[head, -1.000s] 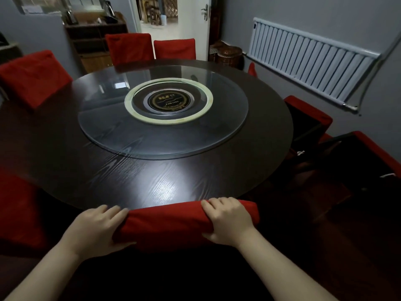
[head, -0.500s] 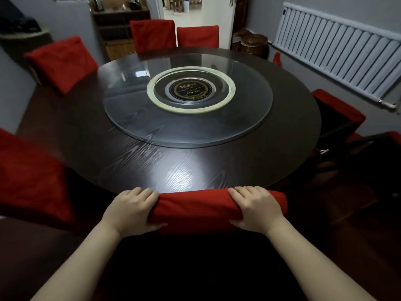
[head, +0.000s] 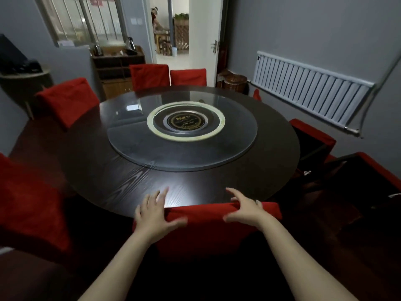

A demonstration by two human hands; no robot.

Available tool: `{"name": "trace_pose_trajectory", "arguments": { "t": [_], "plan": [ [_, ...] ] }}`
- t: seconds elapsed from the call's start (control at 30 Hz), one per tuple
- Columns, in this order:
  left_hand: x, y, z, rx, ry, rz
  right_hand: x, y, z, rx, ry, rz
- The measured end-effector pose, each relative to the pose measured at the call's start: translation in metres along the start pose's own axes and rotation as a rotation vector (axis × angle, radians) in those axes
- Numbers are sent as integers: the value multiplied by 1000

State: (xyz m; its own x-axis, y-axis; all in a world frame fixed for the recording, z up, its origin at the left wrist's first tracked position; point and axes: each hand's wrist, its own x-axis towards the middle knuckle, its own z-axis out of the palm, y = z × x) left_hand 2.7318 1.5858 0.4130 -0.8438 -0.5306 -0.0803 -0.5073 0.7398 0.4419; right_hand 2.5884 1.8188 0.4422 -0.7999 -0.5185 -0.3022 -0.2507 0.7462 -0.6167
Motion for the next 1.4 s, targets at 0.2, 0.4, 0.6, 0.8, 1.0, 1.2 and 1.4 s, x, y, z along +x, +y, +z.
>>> {"name": "trace_pose_trajectory", "arguments": {
  "t": [0.2, 0.4, 0.6, 0.8, 1.0, 1.2, 1.4],
  "plan": [
    [-13, 35, -95, -1251, 270, 176, -44, -101, -39, 1075, 340, -375],
    [-53, 53, -156, -1354, 313, 623, -95, -157, -39, 1033, 454, -741],
    [-70, 70, -151, -1386, 255, 731, -111, -159, -30, 1019, 477, -766],
    [-45, 97, -115, -1378, 176, 701, -111, -131, -52, 1067, 532, -745],
    [-4, 144, 9, -842, 89, 543, -91, -68, -86, 1046, 573, -684],
    [9, 153, 109, 242, 107, 544, -34, 50, -71, 44, 402, -346],
    [8, 148, 129, 399, 260, 641, -7, 120, -26, -542, 152, -369]
  ]
}}
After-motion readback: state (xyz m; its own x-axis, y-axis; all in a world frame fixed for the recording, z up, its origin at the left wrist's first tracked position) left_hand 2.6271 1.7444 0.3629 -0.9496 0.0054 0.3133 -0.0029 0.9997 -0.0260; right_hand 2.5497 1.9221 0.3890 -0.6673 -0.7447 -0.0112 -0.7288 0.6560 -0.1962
